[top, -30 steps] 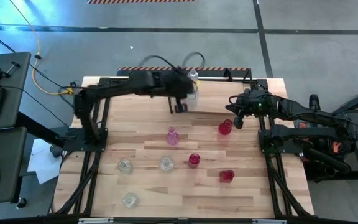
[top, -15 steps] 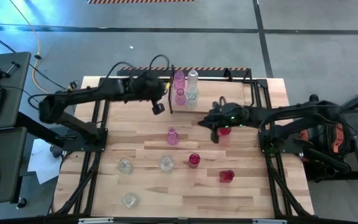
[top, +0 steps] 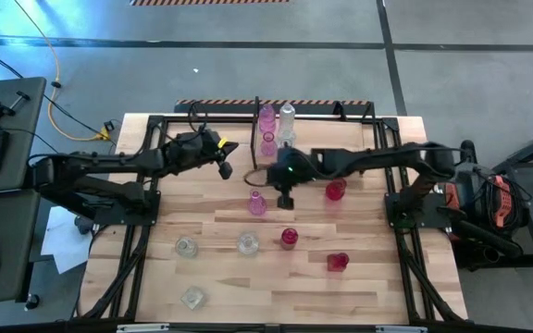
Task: Sort vases onto shelf
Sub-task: Align the violet vase with the other violet vase on the shelf
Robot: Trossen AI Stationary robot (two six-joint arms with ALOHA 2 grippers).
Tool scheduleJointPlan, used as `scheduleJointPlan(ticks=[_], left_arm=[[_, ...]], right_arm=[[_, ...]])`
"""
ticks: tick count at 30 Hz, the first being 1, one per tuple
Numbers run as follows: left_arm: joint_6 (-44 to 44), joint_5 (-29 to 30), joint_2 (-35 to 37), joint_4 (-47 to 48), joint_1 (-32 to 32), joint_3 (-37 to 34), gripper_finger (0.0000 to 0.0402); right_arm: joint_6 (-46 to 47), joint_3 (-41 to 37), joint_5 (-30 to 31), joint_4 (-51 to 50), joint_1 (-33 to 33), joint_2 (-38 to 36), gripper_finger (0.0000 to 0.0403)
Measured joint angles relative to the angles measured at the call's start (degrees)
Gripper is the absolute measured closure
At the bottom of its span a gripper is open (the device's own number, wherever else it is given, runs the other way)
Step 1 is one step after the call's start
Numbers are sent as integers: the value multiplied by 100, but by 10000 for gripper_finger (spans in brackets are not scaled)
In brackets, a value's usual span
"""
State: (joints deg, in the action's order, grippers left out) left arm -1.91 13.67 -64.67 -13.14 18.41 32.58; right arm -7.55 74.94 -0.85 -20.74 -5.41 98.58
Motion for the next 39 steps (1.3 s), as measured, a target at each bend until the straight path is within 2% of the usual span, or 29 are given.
scheduleJointPlan(ticks=[4,13,18,23,39], left_arm=[[78,-1,-1,-37,7,-106,401],[356,-9,21,-44,329,-105,401],[360,-153,23,-53,484,-105,401],[365,-311,23,-139,581,-105,401],[363,-310,23,-186,599,-105,401]], right_arm=[[-306,742,21,-499,-285,419,402],[-995,1848,-61,-2082,-956,1177,402],[-1417,2259,-380,-2226,-1116,1508,402],[-1692,2663,-421,-2463,-1231,1822,402],[-1797,2761,-380,-2620,-1412,2119,402]])
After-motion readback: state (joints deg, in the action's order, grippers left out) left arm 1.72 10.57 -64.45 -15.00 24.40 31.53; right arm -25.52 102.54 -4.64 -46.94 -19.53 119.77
